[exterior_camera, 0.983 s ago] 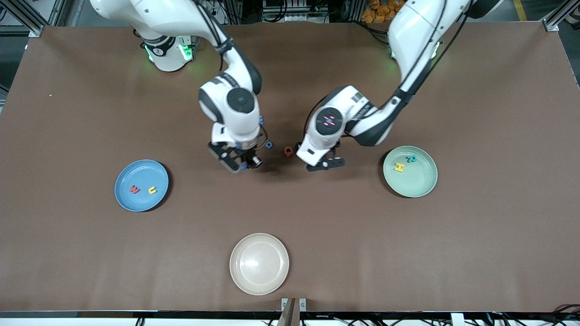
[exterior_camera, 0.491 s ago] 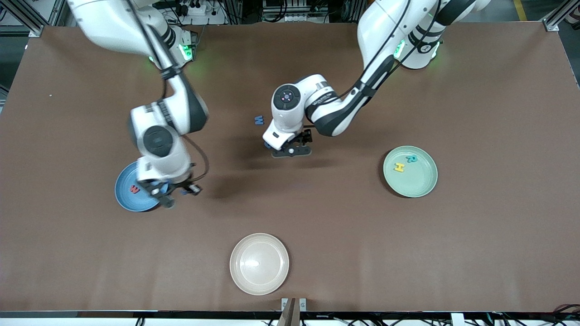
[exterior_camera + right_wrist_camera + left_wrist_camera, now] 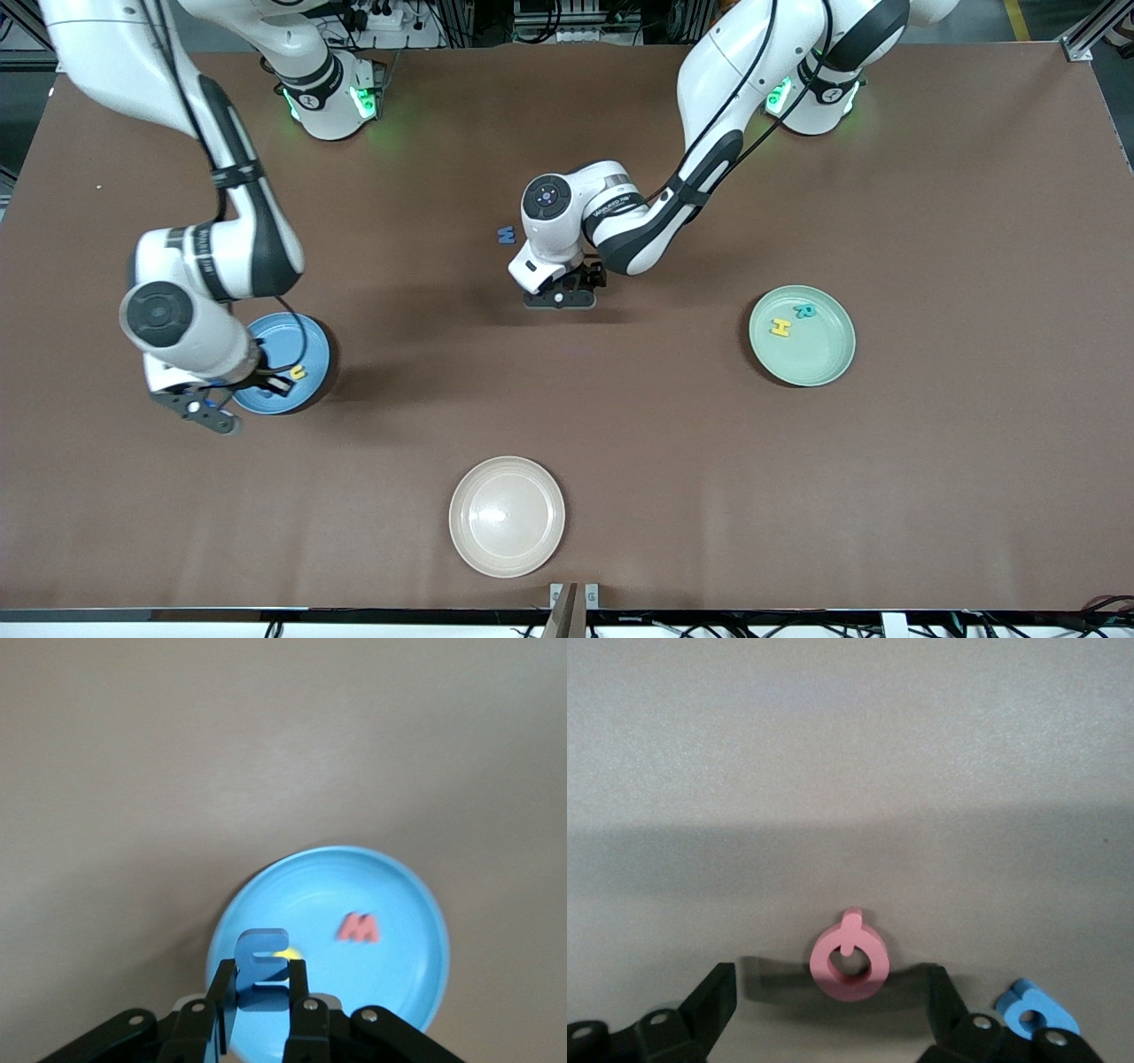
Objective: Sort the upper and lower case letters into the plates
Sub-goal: 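Drop the E with the right gripper while the left gripper grasps pink a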
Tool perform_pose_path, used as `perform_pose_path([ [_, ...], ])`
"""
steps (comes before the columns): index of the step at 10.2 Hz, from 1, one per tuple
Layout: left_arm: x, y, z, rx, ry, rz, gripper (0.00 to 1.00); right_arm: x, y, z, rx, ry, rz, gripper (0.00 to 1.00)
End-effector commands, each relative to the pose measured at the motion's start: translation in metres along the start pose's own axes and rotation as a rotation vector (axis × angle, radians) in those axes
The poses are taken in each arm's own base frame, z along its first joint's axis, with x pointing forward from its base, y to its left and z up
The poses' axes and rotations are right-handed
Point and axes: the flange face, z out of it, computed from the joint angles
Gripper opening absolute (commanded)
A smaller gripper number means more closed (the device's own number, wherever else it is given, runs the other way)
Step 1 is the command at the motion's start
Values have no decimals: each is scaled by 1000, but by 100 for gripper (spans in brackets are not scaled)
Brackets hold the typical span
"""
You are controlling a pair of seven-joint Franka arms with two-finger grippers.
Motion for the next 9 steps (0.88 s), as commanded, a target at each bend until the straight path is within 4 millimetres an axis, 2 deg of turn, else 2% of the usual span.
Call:
perform_pose_path([
  [1,2,6,-5,-2,26,-9,78,-4,20,10,13,-71,-75,51],
  [2,2,7,-5,-3,23,-13,71,-4,30,16,3,-97,-76,100],
  [5,1,7,-4,-15,-3,-36,61,-8,31,14,18,-121,-92,100],
  [7,2,6,-5,-16,-3,-39,61,-8,27,11,66,-135,-102,100],
  [8,4,5,-5,-17,-4,-42,52,-12,18,10,71,-134,-128,100],
  [9,3,5,-3,-22,-20,-53,50,-18,1,5,80,-130,-154,100],
])
